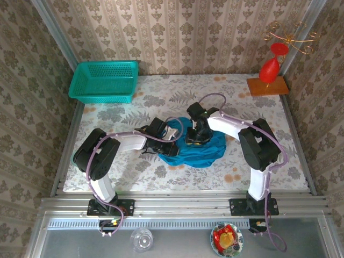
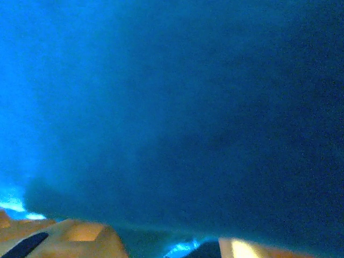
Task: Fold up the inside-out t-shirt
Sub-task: Turn the T-shirt inside out at the center of the table.
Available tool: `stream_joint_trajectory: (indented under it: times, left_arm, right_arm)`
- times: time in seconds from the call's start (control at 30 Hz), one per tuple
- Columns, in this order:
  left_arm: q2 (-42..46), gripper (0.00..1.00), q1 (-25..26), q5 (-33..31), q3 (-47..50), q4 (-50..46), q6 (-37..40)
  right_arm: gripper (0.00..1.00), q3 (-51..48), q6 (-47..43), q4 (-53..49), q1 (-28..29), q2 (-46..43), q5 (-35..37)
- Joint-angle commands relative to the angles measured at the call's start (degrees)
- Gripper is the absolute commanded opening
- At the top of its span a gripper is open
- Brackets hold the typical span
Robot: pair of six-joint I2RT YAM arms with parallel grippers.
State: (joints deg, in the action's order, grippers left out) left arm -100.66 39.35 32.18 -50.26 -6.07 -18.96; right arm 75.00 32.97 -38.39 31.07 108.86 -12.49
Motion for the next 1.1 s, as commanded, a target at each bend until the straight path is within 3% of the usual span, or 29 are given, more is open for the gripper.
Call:
stream_joint_trajectory:
  times: [0.0, 0.07, 0.4, 0.73, 0.83, 0.97, 1.07]
  left_arm:
    - [1.9, 0.1, -0.1, -0.5, 0.8, 1.4, -1.5]
    - [2.8, 0.1, -0.4, -1.8, 0.6, 1.0, -1.5]
    - [5.4, 0.1, -4.9, -3.7, 0.2, -1.0, 0.1]
    - [8.1, 0.09, -12.8, -5.8, -1.3, -4.8, 4.1]
    - [9.3, 0.09, -17.4, -6.4, -2.4, -7.2, 6.2]
    - [12.2, 0.09, -21.6, -6.6, -4.1, -9.9, 8.2]
    - [16.3, 0.16, -22.0, -4.8, -5.2, -9.6, 9.9]
  right_arm:
    - [0.07, 3.6, -0.1, -0.6, 0.7, -2.0, -0.6]
    - [0.0, 6.2, -0.3, -2.7, 0.7, -5.0, 0.5]
    - [0.0, 28.3, -4.2, -15.2, -0.1, -15.4, 3.6]
    - [0.0, 60.6, -8.3, -25.8, -1.2, -13.0, 7.8]
    - [0.0, 68.1, -9.0, -27.8, -1.4, -12.2, 9.8]
    - [0.0, 64.8, -9.3, -27.2, -2.3, -15.2, 11.9]
    - [0.0, 51.1, -8.0, -24.7, -4.3, -20.0, 11.0]
